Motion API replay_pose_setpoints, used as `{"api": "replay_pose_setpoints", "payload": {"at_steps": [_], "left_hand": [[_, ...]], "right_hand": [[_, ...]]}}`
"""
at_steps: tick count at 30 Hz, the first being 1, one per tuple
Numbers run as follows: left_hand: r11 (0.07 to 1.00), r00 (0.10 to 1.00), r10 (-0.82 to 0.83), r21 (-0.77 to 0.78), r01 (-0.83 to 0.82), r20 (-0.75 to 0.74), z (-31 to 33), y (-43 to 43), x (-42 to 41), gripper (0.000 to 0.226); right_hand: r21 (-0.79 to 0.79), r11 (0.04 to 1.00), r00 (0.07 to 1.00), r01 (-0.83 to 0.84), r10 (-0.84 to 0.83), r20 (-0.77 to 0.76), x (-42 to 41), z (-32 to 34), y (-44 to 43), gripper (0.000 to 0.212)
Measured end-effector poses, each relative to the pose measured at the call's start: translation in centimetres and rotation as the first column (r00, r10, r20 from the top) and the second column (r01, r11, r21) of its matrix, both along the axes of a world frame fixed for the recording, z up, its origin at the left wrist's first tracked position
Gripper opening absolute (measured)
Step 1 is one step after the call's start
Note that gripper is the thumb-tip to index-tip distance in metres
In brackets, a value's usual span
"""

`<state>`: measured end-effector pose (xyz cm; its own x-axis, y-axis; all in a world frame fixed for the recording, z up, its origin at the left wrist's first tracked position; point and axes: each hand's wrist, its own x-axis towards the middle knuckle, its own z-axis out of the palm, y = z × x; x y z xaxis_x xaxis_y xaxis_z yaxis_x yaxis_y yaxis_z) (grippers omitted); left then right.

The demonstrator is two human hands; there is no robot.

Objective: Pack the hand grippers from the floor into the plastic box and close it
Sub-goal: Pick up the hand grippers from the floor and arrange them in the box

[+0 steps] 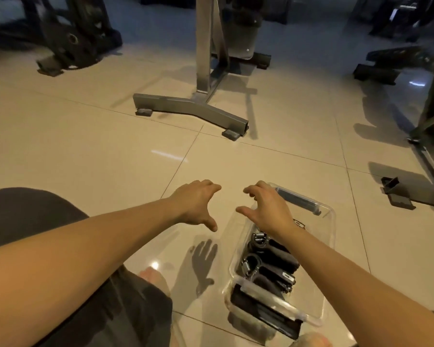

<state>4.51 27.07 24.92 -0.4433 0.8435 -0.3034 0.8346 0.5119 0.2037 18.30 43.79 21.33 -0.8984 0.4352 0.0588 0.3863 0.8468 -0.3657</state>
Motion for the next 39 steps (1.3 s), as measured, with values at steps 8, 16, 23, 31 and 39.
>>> {"api": "replay_pose_setpoints", "payload": {"at_steps": [8, 16, 23, 31, 39], "left_hand": [[0.910, 0.911, 0.401, 0.073, -0.408, 0.097, 6.8, -15.7, -1.5, 0.091], [0.707, 0.739, 0.667, 0.231, -0.668, 0.093, 14.8, -35.0, -1.9, 0.064], [0.549, 0.586, 0.808, 0.290, -0.784, 0.054, 17.3, -47.7, -0.8, 0.057], [0.474, 0.475, 0.878, 0.217, -0.853, -0.052, 18.5, -56.2, -4.6, 0.052], [0.345, 0.348, 0.937, 0.129, -0.930, 0.008, 12.8, -64.2, -9.4, 0.049]], "right_hand": [[-0.007, 0.971, 0.965, -0.238, 0.235, -0.115, -4.0, 7.6, -10.5, 0.057], [-0.051, 0.891, 0.886, -0.451, 0.441, -0.146, -10.3, 13.4, -26.2, 0.048], [-0.086, 0.813, 0.810, -0.576, 0.554, -0.191, -12.1, 14.6, -36.6, 0.049], [-0.117, 0.707, 0.716, -0.698, 0.682, -0.147, -18.7, 13.6, -46.0, 0.048], [-0.092, 0.600, 0.600, -0.794, 0.799, 0.037, -28.4, 7.7, -56.3, 0.049]]}}
